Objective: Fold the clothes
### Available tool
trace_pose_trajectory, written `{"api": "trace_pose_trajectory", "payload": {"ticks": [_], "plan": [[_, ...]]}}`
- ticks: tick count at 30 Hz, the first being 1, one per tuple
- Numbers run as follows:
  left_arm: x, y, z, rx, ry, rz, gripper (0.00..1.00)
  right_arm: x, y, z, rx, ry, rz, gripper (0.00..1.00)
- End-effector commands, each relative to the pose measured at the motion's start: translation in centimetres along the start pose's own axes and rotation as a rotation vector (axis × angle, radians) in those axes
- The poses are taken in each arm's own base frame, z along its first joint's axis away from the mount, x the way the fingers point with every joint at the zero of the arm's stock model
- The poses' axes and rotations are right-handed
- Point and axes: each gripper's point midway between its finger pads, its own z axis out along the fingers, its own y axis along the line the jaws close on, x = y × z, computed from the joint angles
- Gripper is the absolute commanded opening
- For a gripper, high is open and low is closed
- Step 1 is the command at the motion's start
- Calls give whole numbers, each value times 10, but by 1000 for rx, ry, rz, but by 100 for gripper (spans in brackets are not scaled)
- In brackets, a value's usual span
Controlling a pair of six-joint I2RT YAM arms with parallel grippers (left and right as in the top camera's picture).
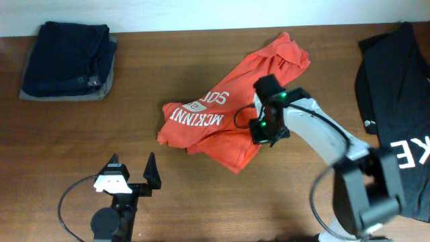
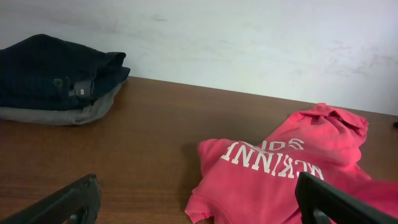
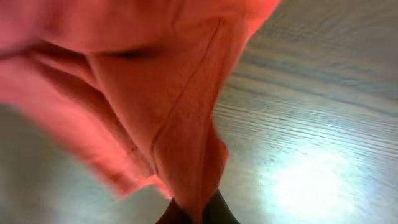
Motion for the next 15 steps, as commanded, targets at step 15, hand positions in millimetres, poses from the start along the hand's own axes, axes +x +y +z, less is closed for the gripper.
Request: {"api": "trace_pose_trajectory", "payload": {"ticks": [15], "plan": [[2,3,0,-11,-2,16,100,-90,120,-181,-343,-696,-146,4]]}}
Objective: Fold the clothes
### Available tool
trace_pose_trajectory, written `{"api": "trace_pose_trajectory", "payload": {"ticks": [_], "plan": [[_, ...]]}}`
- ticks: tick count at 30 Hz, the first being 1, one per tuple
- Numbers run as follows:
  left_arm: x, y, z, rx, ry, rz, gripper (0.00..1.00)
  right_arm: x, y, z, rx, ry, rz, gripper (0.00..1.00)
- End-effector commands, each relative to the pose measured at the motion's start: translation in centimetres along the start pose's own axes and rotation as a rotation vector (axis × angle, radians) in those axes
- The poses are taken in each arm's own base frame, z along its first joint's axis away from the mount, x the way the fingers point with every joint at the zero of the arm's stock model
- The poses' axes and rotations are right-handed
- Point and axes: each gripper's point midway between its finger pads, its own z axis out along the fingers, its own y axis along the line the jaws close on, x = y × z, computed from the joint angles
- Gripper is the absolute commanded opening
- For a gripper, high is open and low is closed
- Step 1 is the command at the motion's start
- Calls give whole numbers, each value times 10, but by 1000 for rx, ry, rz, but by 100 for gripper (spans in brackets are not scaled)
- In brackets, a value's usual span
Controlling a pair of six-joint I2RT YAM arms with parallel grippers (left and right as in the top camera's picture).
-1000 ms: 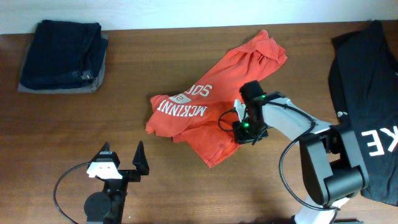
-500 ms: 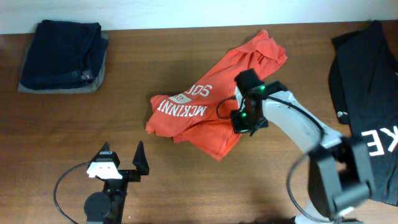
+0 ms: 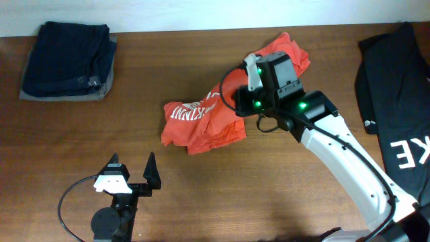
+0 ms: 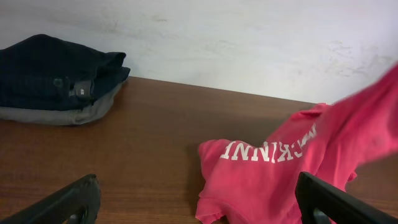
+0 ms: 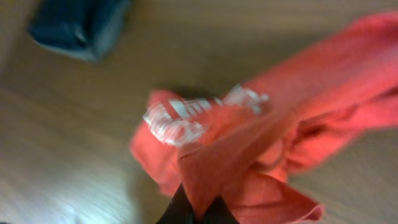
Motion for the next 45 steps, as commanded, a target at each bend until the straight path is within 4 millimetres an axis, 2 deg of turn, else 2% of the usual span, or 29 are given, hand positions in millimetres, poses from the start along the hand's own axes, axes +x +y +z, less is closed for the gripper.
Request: {"api": "trace_pose_trajectory", "payload": {"ticks": [1,5,9,12,15,17,21,22,23,25,26,27,30,33,34,38,42,45], "plan": [[2,3,0,-11,-2,16,100,-40,29,-21,-55,-148,-24,4],[2,3,0,-11,-2,16,100,-76,34,-21,-58,-298,-48,4],[2,3,0,-11,-1,16,100,-105,40,2,-107,-411,-40,4],[2,3,0,-11,-2,16,100,-124,44,33,-178,-487,16,4],[2,3,0,-11,-1,16,100,-131,52,70,-289,-531,33,4],[2,3,0,-11,-1,16,100,-128,55,100,-344,-526,58,4],[2,3,0,-11,-1,16,100,-110,57,164,-361,-438,89,5],[2,3,0,-11,-2,16,100,-106,58,175,-362,-416,85,14],[2,3,0,-11,-2,16,100,-101,58,187,-354,-382,53,37],[2,3,0,-11,-2,16,100,-100,53,190,-313,-344,-1,58],[2,3,0,-11,-1,16,100,-101,50,189,-291,-331,-28,75],[2,3,0,-11,-1,16,100,-105,46,184,-261,-317,-55,86],[2,3,0,-11,-1,16,100,-118,18,162,-104,-257,-80,100],[2,3,0,-11,-2,16,100,-132,-38,120,174,-210,-16,99],[2,3,0,-11,-2,16,100,-136,-70,86,326,-178,20,99],[2,3,0,-11,-1,16,100,-125,-125,24,508,-73,96,99],[2,3,0,-11,-2,16,100,-93,-179,-10,564,75,213,99],[2,3,0,-11,-2,16,100,-70,-205,-16,522,160,300,99]]}}
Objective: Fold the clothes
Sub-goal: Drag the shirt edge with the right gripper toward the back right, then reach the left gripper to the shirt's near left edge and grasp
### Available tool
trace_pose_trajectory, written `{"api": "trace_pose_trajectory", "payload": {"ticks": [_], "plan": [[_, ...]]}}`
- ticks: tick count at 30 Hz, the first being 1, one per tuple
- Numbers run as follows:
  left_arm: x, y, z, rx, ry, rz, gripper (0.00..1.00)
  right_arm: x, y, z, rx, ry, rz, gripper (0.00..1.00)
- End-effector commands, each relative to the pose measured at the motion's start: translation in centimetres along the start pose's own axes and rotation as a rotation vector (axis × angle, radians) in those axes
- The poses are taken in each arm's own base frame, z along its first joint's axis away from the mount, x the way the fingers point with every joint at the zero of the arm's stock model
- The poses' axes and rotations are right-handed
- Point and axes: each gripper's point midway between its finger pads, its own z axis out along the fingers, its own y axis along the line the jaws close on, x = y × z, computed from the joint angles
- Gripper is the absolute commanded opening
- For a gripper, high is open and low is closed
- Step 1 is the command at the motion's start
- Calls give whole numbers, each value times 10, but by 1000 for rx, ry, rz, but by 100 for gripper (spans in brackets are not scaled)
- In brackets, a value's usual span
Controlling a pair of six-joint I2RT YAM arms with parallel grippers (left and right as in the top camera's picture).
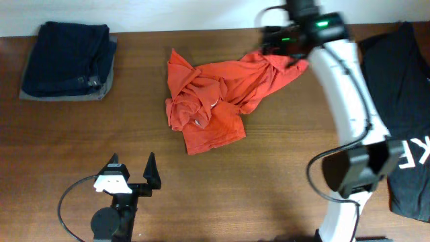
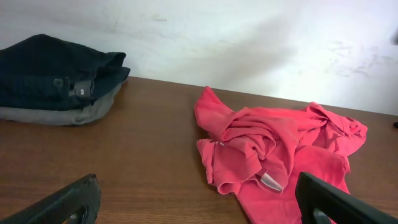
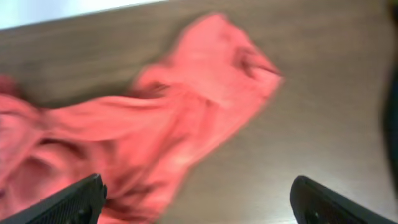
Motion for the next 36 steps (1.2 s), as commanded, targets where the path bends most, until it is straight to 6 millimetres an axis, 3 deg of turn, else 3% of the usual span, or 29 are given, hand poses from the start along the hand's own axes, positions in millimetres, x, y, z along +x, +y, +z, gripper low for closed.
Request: {"api": "trace_pose_trajectory", "payload": {"ticks": [1,11,24,26,30,36], "plan": [[2,3,0,-11,-2,16,100,14,-30,15,-39,102,40,99],[1,5,0,-25,-4,42,100,33,-82,38,-59,201,138,99],[-1,7,0,-35,-8,61,100,52,-87,60,-49,244,155,99],[-7,-4,0,20,-31,58,100,49,-85,61,-57,234,155,99],[-38,-58,-12,324,-157,90,100,48,-84,61,-65,229,155,99],[-80,-71,-16,356,-190,78,100,46,-76,61,-107,223,157,99]]}}
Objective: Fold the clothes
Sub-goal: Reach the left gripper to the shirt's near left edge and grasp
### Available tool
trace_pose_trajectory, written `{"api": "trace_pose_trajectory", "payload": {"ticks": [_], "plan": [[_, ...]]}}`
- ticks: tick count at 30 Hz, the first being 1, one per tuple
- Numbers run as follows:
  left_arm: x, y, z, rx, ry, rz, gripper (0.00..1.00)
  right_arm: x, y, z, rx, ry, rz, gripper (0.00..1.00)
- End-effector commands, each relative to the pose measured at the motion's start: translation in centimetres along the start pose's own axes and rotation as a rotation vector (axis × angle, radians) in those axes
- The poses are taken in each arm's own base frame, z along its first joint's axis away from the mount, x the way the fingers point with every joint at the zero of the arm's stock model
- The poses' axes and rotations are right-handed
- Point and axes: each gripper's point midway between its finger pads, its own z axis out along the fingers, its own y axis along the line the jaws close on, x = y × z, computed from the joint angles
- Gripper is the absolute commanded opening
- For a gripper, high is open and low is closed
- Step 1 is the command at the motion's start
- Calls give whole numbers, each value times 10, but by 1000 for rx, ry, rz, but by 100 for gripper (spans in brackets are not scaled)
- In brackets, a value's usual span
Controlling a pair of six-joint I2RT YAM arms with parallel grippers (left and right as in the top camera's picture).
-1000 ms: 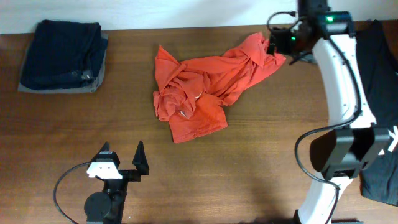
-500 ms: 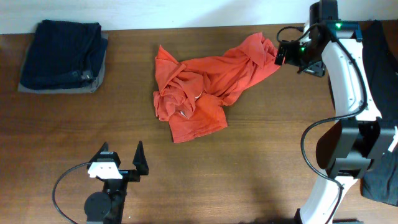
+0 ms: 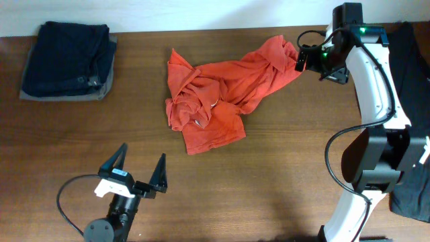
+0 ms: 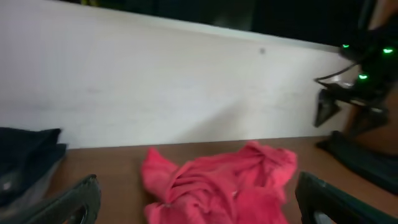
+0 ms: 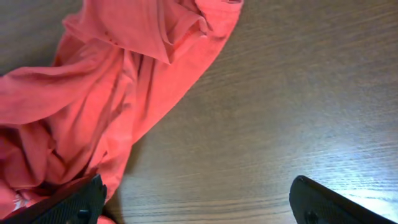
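Note:
The red shirt (image 3: pixel 222 94) lies crumpled across the back middle of the table, its print hidden. It also shows in the left wrist view as the shirt (image 4: pixel 217 186) and under the right wrist camera as the shirt (image 5: pixel 112 93). My right gripper (image 3: pixel 316 66) hovers open at the shirt's right end. In its own view the right gripper (image 5: pixel 199 205) spans bare wood, the left finger at the cloth's edge. My left gripper (image 3: pixel 139 163) stands open near the front edge, well short of the shirt; the left gripper (image 4: pixel 199 205) holds nothing.
A stack of folded dark clothes (image 3: pixel 67 60) sits at the back left corner. A black garment with white print (image 3: pixel 410 101) lies along the right edge. The wooden table (image 3: pixel 269 175) is bare in front of the shirt. A white wall (image 4: pixel 186 87) backs the table.
My right gripper, still open, has moved from above the shirt's back edge to its right end, lower down. The left arm has shifted and its camera now looks higher. The shirt lies unchanged.
My right gripper was shut on the shirt's front part, print facing up. It then held that cloth lifted over the shirt's middle. Later it was open at the back and the shirt lay turned over, print hidden. Now it hovers open by the shirt's right end.

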Motion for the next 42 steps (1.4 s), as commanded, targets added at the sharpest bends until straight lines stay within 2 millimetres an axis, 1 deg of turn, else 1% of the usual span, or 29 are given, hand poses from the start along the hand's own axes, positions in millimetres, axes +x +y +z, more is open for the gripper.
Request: {"api": "trace_pose_trajectory", "payload": {"ticks": [1,4,7,11,13,15,17,19,20,21,22,24,25,26,29,31,33,34,36,39,41,42], "plan": [[-28,-19,9,96,36,-10,100,1,8,3,-46,9,6,99],[-31,-41,27,234,172,-31,100,-1,9,3,-50,2,5,99],[-30,-69,45,453,293,-55,100,-2,9,3,-52,-2,5,99],[-24,-83,67,609,382,-131,100,-2,9,3,-51,-1,5,99],[-19,-84,80,627,426,-196,100,-2,8,3,-51,-2,5,99],[-11,-92,91,656,492,-239,100,-2,8,3,-51,-2,5,99],[1,-102,98,679,550,-219,100,-2,8,3,-51,-2,5,99],[21,-106,105,623,640,-220,100,-2,9,3,-51,-2,5,99],[36,-102,108,560,698,-215,100,-2,8,3,-51,-2,5,99],[53,-94,110,475,761,-202,100,-2,9,3,-51,-1,5,99],[70,-82,110,368,826,-205,100,-2,8,3,-50,-1,5,99],[100,-57,104,173,936,-227,100,-2,8,3,-50,-1,5,99],[108,-53,102,134,968,-254,100,-2,8,3,-50,-1,5,99],[114,-55,100,130,994,-296,100,-2,9,3,-51,-2,5,99],[123,-74,94,187,1057,-448,100,-3,9,3,-52,-5,4,99],[131,-75,97,180,1071,-476,99,-3,9,3,-53,-8,4,99],[144,-70,98,112,1101,-527,80,-3,9,3,-53,-8,4,99],[154,-66,97,58,1127,-564,78,-3,9,3,-52,-7,4,99],[173,-64,92,-9,1190,-634,78,-3,9,3,-53,-6,4,99],[196,-62,82,-68,1266,-686,79,-2,9,3,-51,-1,5,99],[205,-60,79,-86,1289,-690,87,-1,8,3,-50,2,5,99],[206,-59,79,-93,1290,-687,93,-1,8,3,-50,3,5,99]]}}
